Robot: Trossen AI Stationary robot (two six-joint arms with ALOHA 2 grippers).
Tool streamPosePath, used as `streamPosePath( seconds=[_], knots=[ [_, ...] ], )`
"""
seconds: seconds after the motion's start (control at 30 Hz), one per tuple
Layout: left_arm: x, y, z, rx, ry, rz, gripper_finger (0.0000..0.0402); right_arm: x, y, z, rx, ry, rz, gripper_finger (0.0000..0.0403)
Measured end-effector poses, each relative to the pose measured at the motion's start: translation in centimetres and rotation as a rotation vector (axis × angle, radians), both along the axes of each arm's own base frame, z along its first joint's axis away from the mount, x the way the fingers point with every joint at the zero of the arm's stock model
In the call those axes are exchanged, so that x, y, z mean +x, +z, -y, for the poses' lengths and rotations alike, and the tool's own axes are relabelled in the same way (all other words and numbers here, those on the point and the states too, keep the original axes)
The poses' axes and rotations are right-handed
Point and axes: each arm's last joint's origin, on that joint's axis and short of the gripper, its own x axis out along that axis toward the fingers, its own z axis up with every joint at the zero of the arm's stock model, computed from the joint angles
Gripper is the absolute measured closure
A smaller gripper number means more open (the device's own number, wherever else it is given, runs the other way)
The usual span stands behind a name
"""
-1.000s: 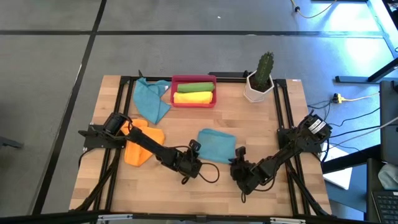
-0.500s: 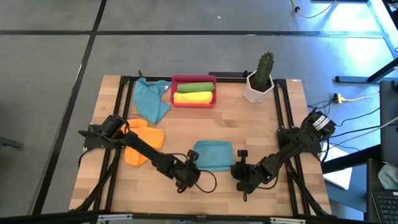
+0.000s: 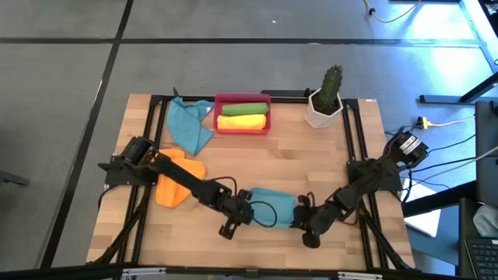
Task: Roll microfiber towels into tight, uniform cylinder then place into a basket
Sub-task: Roll the bottom blue towel
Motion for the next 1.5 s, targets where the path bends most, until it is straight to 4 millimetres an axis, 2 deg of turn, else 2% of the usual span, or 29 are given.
streamPosePath(
  seconds=[0.27,0.4,0.6,0.77,0.9,1.0,1.17,1.23,1.37,1.5],
  knots=[
    [0.4,-0.9,-2.3,-0.164,-0.025,0.002,0.0401,-2.8,-2.1,2.6,0.235,-0.112,0.133,0.0397],
    [0.6,-1.4,-3.6,-0.174,0.024,-0.005,0.0401,-3.5,-2.8,3.4,0.248,-0.210,0.112,0.0397],
    [0.9,-1.5,-5.0,-0.158,0.088,-0.006,0.0401,-3.5,-3.1,3.7,0.223,-0.267,0.100,0.0397],
    [0.9,-1.5,-5.4,-0.158,0.110,-0.018,0.0401,-3.3,-3.2,3.8,0.194,-0.318,0.085,0.0397],
    [0.8,-1.6,-5.2,-0.185,0.120,-0.036,0.0401,-3.2,-3.1,3.7,0.182,-0.328,0.073,0.0397],
    [0.5,-1.5,-4.1,-0.246,0.111,-0.066,0.0401,-2.8,-2.6,3.1,0.215,-0.283,0.078,0.0397],
    [-0.3,-0.7,-1.5,-0.312,0.082,-0.079,0.0401,-1.6,-0.6,1.0,0.311,-0.055,0.136,0.0396],
    [-0.7,0.1,-0.7,-0.333,0.060,-0.068,0.0401,-1.1,0.1,0.4,0.329,-0.021,0.163,0.0394],
    [-1.1,1.1,-0.3,-0.301,0.069,-0.033,0.0401,-0.6,-0.2,0.7,0.297,-0.099,0.080,0.0395],
    [-0.8,1.0,-1.4,-0.278,0.110,-0.032,0.0401,-0.9,-1.2,1.6,0.255,-0.202,-0.026,0.0395]
  ],
)
